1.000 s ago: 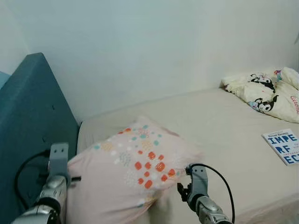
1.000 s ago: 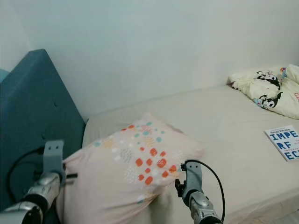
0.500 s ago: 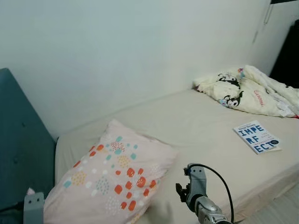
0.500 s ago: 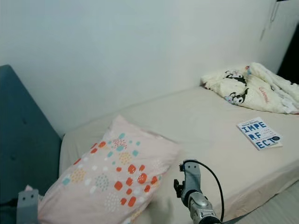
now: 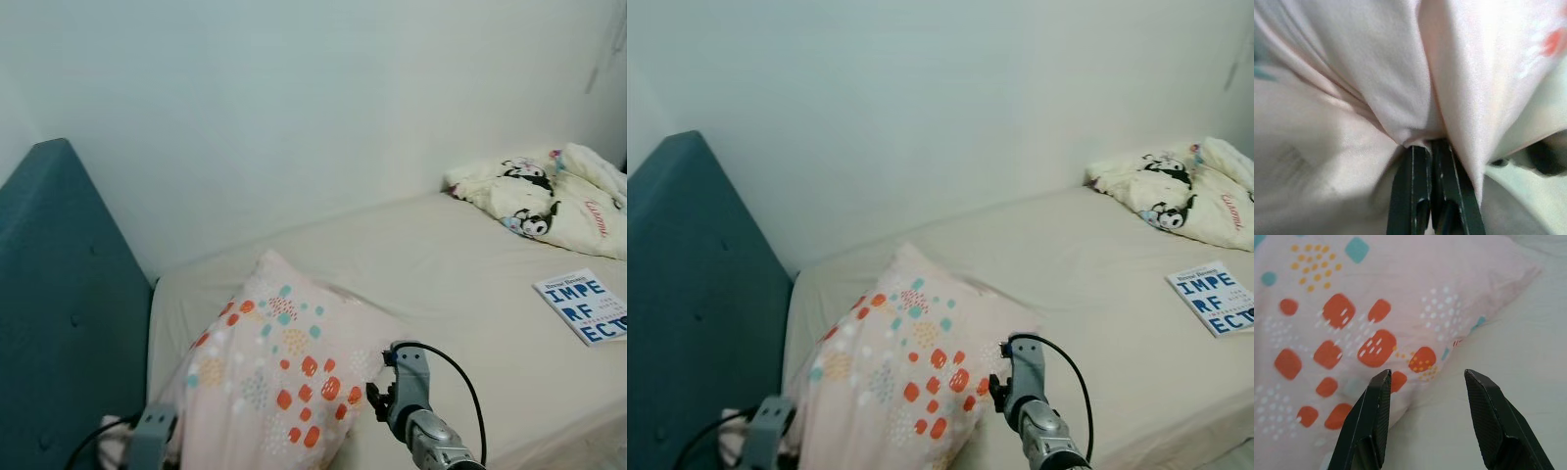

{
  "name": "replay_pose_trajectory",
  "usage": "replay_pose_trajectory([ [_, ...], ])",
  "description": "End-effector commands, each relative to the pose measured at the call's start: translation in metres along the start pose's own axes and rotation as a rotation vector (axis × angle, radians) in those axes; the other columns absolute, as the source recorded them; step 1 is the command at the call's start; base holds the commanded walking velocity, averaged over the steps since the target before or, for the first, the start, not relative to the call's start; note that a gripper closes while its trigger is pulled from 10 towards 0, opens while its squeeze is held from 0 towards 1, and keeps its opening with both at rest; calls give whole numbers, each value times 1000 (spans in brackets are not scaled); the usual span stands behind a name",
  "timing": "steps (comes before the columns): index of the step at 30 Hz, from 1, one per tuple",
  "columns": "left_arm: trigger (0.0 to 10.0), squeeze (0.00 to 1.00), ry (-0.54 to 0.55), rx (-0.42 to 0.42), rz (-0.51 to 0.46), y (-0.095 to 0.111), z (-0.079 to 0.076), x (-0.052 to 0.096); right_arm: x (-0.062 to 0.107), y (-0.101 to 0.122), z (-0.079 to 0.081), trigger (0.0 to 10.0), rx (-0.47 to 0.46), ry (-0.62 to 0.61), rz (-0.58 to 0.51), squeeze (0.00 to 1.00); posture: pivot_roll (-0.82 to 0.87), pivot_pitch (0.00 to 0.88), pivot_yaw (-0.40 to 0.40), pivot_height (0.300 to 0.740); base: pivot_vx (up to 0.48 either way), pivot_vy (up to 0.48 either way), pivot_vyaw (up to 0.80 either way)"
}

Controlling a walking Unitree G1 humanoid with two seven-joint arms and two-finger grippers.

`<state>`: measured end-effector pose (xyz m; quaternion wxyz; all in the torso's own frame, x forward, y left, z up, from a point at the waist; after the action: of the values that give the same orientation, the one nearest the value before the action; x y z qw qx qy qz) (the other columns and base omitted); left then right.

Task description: Clean up the room

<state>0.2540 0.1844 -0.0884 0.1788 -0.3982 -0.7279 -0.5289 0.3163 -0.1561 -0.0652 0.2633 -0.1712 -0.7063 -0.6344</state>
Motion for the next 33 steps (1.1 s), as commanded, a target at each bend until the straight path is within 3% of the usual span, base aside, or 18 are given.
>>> replay_pose_trajectory([
  [1, 10000, 0, -175, 13, -61, 27, -28, -2, -1, 5, -3, 10000, -7, -23, -12, 0, -16, 0, 52, 740, 0, 0, 0],
  [2, 10000, 0, -346, 61, -176, 69, -55, 8, -1, 9, -10, 10000, -21, -49, -24, 0, -16, 0, 55, 740, 0, 0, 0],
  [3, 10000, 0, -414, 84, -222, 86, -67, 15, -1, 11, -13, 10000, -31, -61, -31, 0, -16, 0, 55, 740, 0, 0, 0],
  [5, 10000, 0, -414, 84, -222, 86, -67, 15, -1, 11, -13, 10000, -31, -61, -31, 0, -16, 0, 55, 740, 0, 0, 0],
  [6, 10000, 0, -599, 142, -344, 131, -101, 38, -2, 19, -20, 10000, -56, -92, -55, 0, -19, 0, 58, 740, 0, 0, 0],
  [8, 10000, 0, -663, 152, -376, 143, -112, 48, -2, 22, -23, 10000, -63, -102, -63, 0, -19, 0, 58, 740, 0, 0, 0],
  [17, 10000, 0, -663, 152, -376, 143, -112, 48, -2, 22, -23, 10000, -63, -102, -63, 0, -19, 0, 58, 740, 0, 0, 0],
  [18, 10000, 0, -742, 176, -429, 160, -124, 62, -2, 27, -26, 10000, -67, -116, -74, 0, -20, 0, 57, 740, 0, 0, 0],
  [20, 10000, 0, -551, 353, -685, 218, -83, 75, -2, 44, -44, 10000, -86, -186, -113, 0, -11, 0, 50, 740, 0, 0, 0],
  [22, 10000, 0, -333, 505, -796, 230, -37, 78, -1, 52, -55, 10000, -93, -231, -128, 0, -8, 0, 47, 740, 0, 0, 0],
  [23, 10000, 0, -250, 523, -813, 226, -21, 78, -1, 52, -59, 10000, -87, -248, -124, 0, -3, 0, 44, 740, 0, 0, 0],
  [25, 10000, 0, -250, 523, -813, 226, -21, 78, -1, 52, -59, 10000, -87, -248, -124, 0, -3, 0, 44, 740, 0, 0, 0],
  [27, 10000, 0, -87, 571, -840, 213, 12, 84, 1, 50, -69, 10000, -92, -296, -107, 0, 4, 0, 42, 740, 0, 0, 0],
  [28, 10000, 0, -87, 571, -840, 213, 12, 84, 1, 50, -69, 10000, -92, -296, -107, 0, 4, 0, 42, 740, 0, 0, 0],
  [29, 10000, 0, 97, 587, -785, 184, 43, 95, 5, 45, -83, 10000, -152, -358, -81, 0, 10, 0, 40, 740, 0, 0, 0],
  [30, 10000, 0, 97, 587, -785, 184, 43, 95, 5, 45, -83, 10000, -152, -358, -81, 0, 10, 0, 40, 740, 0, 0, 0],
  [32, 10000, 0, 243, 537, -656, 154, 60, 101, 7, 40, -90, 10000, -233, -384, -72, 0, 18, 0, 34, 740, 0, 0, 0],
  [33, 10000, 0, 243, 537, -656, 154, 60, 101, 7, 40, -90, 10000, -233, -384, -72, 0, 18, 0, 34, 740, 0, 0, 0],
])
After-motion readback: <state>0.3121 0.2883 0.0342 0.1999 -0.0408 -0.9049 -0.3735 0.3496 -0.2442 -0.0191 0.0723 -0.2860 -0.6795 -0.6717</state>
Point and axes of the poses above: a point about 5 cm out from each wrist's last joint towards the gripper, its own x axis pointing back from the gripper into the wrist, its own y axis along the axis of the wrist's last joint, z = x × y, the point moved 6 cm from there along -x, pointing out of the wrist towards the gripper, and after that the axes turned 9 degrees about x, right-handed, at the moved point
